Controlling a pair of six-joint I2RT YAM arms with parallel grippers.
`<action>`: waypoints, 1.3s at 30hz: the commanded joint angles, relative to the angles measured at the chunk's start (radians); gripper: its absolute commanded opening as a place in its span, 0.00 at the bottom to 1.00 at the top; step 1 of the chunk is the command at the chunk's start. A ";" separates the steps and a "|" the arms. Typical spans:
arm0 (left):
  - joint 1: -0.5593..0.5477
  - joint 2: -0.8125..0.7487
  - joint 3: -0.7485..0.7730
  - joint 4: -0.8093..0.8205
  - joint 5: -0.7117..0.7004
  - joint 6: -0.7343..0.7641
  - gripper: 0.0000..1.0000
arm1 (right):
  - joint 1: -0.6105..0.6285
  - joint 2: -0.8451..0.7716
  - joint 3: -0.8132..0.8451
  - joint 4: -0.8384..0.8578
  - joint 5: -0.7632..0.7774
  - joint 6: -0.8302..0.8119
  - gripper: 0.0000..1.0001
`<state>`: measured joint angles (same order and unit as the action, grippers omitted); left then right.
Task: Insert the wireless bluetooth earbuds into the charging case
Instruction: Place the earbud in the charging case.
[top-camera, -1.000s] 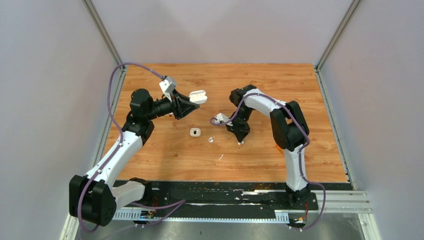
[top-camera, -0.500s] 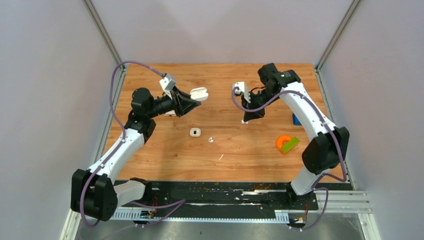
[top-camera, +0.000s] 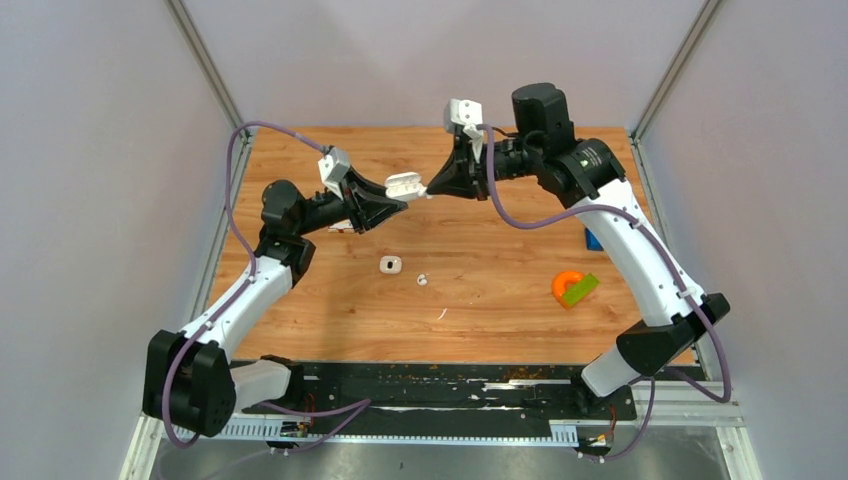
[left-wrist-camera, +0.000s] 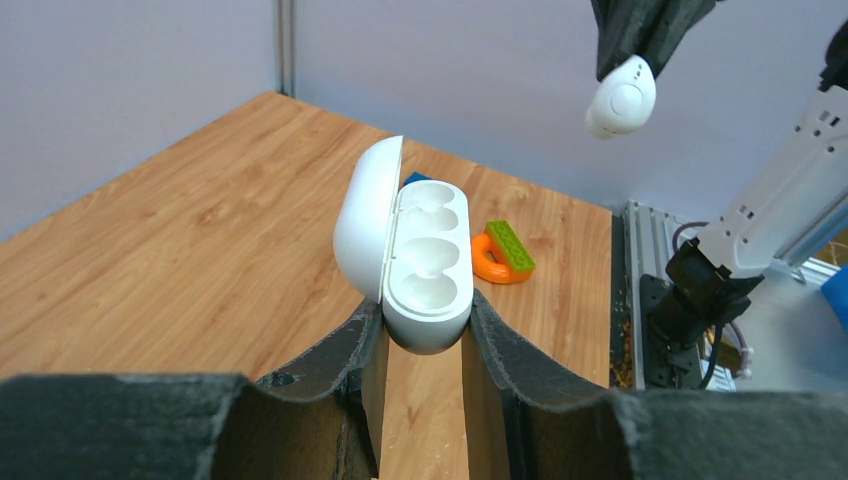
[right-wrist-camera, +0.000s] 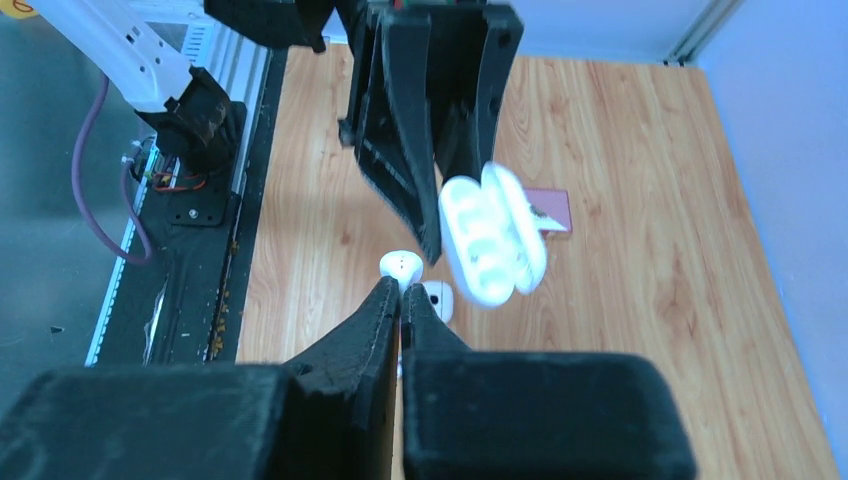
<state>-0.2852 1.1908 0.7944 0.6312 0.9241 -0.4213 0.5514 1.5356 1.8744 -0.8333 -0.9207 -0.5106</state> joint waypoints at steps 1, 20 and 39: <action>-0.011 -0.049 -0.033 0.056 0.058 0.033 0.00 | 0.060 0.055 0.117 -0.096 0.050 -0.082 0.00; -0.026 -0.090 -0.062 -0.036 0.111 0.155 0.00 | 0.166 0.159 0.299 -0.365 0.256 -0.347 0.00; -0.035 -0.090 -0.056 -0.064 0.124 0.190 0.00 | 0.187 0.191 0.302 -0.364 0.291 -0.366 0.00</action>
<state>-0.3145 1.1252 0.7311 0.5484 1.0393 -0.2581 0.7307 1.7203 2.1353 -1.1961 -0.6312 -0.8600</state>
